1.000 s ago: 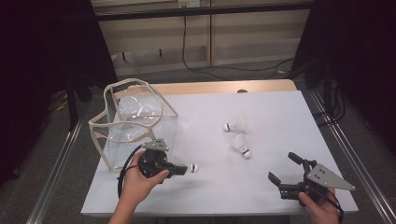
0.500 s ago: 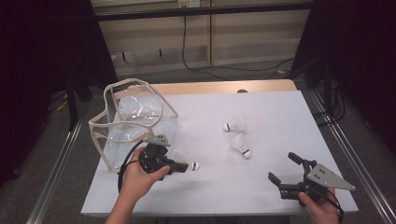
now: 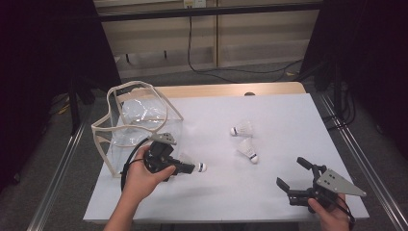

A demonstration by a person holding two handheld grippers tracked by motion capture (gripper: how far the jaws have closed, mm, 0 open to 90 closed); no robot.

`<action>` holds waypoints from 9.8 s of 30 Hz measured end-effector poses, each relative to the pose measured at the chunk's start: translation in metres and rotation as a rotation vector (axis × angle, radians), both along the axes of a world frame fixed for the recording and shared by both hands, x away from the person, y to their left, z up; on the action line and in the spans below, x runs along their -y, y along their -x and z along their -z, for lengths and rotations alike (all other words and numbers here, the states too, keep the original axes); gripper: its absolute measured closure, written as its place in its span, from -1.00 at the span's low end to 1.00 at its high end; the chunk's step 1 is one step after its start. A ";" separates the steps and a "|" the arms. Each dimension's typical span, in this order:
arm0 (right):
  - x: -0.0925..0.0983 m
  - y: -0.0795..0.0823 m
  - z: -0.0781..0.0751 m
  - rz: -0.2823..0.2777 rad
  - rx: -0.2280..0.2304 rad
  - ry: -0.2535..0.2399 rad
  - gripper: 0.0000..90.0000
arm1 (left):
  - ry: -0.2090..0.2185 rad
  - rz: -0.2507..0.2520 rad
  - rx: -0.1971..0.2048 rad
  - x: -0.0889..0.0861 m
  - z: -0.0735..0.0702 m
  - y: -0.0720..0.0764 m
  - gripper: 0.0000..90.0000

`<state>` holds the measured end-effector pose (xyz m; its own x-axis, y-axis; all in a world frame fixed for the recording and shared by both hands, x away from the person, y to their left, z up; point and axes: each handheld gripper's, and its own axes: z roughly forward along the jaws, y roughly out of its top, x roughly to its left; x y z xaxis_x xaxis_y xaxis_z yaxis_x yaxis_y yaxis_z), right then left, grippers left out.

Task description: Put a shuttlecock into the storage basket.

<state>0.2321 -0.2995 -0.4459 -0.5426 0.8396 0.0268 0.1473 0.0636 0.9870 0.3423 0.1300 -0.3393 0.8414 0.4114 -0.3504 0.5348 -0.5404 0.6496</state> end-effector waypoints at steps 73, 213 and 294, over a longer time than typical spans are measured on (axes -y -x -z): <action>0.000 0.000 0.000 -0.007 0.001 -0.004 -0.97 | -0.043 0.009 -0.045 0.011 -0.075 -0.033 0.99; 0.001 0.001 -0.001 -0.006 -0.004 -0.007 -0.96 | -0.078 -0.147 -0.001 -0.023 -0.147 -0.078 0.99; 0.001 0.001 -0.001 -0.004 -0.004 -0.013 -0.96 | -0.109 -0.326 0.023 -0.072 -0.151 -0.108 0.98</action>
<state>0.2313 -0.3008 -0.4451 -0.5456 0.8371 0.0400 0.1512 0.0514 0.9872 0.4499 0.2023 -0.1879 0.6666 0.6938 -0.2726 0.6768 -0.4100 0.6114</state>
